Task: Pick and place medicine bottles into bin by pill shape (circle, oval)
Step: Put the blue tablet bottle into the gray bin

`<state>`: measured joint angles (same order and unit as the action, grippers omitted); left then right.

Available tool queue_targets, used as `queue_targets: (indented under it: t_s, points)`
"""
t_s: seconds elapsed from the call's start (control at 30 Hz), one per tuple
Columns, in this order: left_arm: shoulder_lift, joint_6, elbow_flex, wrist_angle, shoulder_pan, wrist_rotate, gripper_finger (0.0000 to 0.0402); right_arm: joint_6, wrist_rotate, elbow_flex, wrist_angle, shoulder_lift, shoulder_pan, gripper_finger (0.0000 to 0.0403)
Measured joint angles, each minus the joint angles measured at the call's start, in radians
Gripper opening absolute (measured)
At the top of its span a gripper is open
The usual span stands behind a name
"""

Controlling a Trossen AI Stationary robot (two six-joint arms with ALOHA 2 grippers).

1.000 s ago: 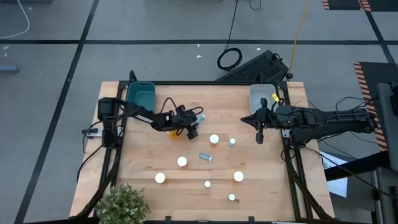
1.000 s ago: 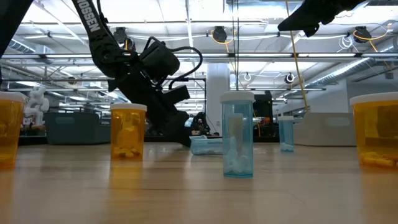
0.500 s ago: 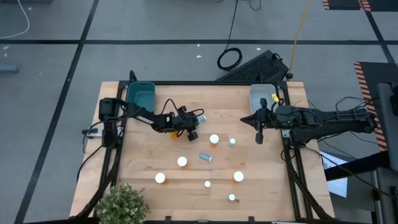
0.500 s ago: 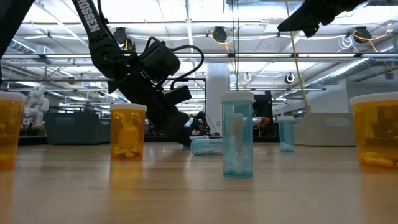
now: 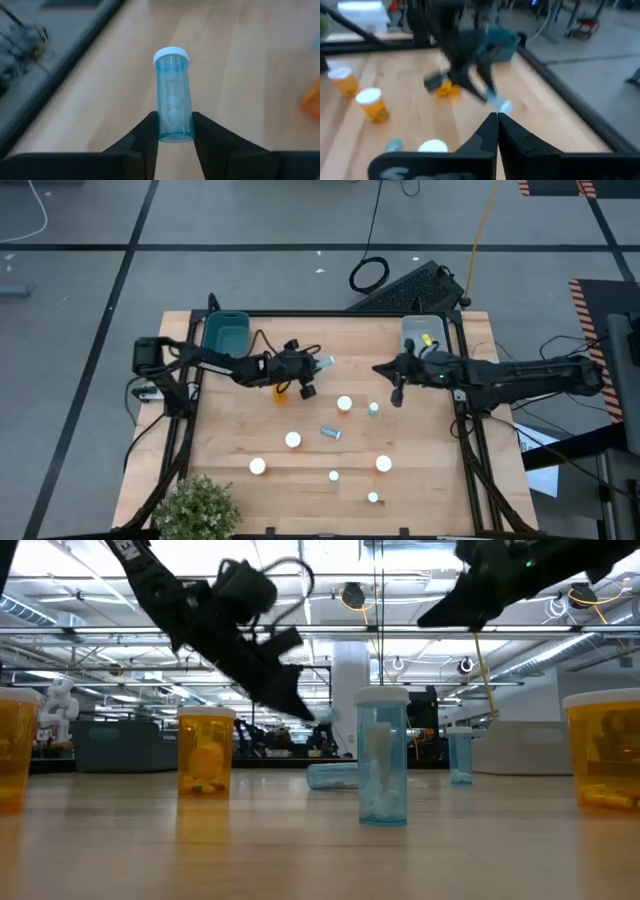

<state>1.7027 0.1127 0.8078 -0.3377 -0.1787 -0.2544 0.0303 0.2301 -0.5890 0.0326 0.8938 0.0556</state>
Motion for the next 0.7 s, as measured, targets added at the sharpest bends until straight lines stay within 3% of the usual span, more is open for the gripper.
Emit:
queue_targets:
  t_s: [0.13, 0.3, 0.47, 0.7]
  points:
    - [-0.075, 0.018, 0.001, -0.008, 0.001, 0.071, 0.0107, -0.015, -0.066, -0.055, -0.001, 0.104, 0.029, 0.0038]
    - [-0.131, 0.021, 0.001, -0.025, 0.002, 0.146, 0.0116, -0.092, -0.177, -0.151, -0.018, 0.192, 0.049, 0.0114]
    - [-0.148, -0.022, 0.001, -0.053, 0.006, 0.3, 0.0111, -0.187, -0.236, -0.187, 0.008, 0.248, 0.049, 0.018]
    - [-0.148, -0.035, 0.001, -0.091, 0.028, 0.394, 0.0114, -0.23, -0.283, -0.192, 0.099, 0.309, 0.049, 0.0189]
